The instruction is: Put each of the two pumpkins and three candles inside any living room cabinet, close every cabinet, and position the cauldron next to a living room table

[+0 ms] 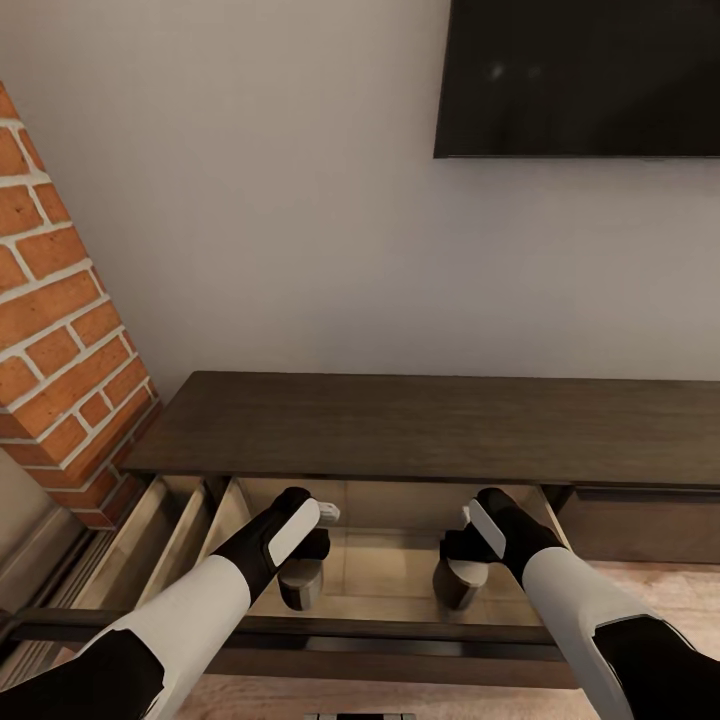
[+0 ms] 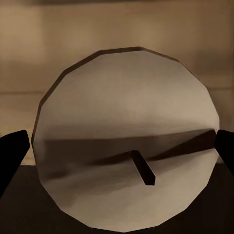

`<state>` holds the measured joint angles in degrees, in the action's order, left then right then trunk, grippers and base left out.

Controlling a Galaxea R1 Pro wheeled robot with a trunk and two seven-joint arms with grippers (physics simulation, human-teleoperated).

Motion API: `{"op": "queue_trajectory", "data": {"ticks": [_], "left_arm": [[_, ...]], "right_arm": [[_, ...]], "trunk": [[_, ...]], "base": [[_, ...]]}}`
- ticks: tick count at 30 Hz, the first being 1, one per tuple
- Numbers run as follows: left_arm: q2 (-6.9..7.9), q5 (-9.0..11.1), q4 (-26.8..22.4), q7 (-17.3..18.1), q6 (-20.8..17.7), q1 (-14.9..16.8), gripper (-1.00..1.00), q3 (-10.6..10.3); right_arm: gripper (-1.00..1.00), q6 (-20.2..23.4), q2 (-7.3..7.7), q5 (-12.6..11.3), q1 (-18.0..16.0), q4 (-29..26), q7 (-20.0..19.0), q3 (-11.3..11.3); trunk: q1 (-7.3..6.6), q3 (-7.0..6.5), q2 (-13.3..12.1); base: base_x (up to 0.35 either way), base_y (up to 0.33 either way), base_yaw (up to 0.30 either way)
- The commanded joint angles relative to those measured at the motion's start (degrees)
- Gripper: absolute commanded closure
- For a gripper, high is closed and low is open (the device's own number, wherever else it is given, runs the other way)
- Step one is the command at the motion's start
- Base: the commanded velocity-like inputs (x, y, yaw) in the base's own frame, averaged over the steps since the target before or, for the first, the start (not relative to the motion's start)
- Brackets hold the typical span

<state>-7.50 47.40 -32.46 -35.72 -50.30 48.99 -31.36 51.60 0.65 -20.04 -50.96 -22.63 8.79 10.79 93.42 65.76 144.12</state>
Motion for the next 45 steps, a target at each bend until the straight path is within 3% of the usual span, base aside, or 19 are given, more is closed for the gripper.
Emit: {"op": "queue_trajectory", "data": {"ticks": [1,38,45], "left_arm": [[0.03,0.6,-0.1,-0.6,-0.1,0.0,1.00,-0.3],[0.12,0.5,-0.1,-0.5,0.8,0.0,1.00,-0.3],[0.12,0.5,-0.1,-0.5,0.9,0.0,1.00,-0.3]], "right_arm": [[1.00,0.1,0.06,-0.7,0.0,-0.1,0.4,0.4],[1.00,-0.1,0.06,-0.8,0.0,-0.1,0.4,0.4],[1.00,-0.1,0.06,-0.8,0.0,-0.1,0.4,0.4]], "trunk": [[-0.01,0.05,0.0],[-0.01,0.05,0.0],[0.09,0.94,0.1]], "base": [[0.000,0.000,0.000],[0.043,0.000,0.000],[0.000,0.000,0.000]]}}
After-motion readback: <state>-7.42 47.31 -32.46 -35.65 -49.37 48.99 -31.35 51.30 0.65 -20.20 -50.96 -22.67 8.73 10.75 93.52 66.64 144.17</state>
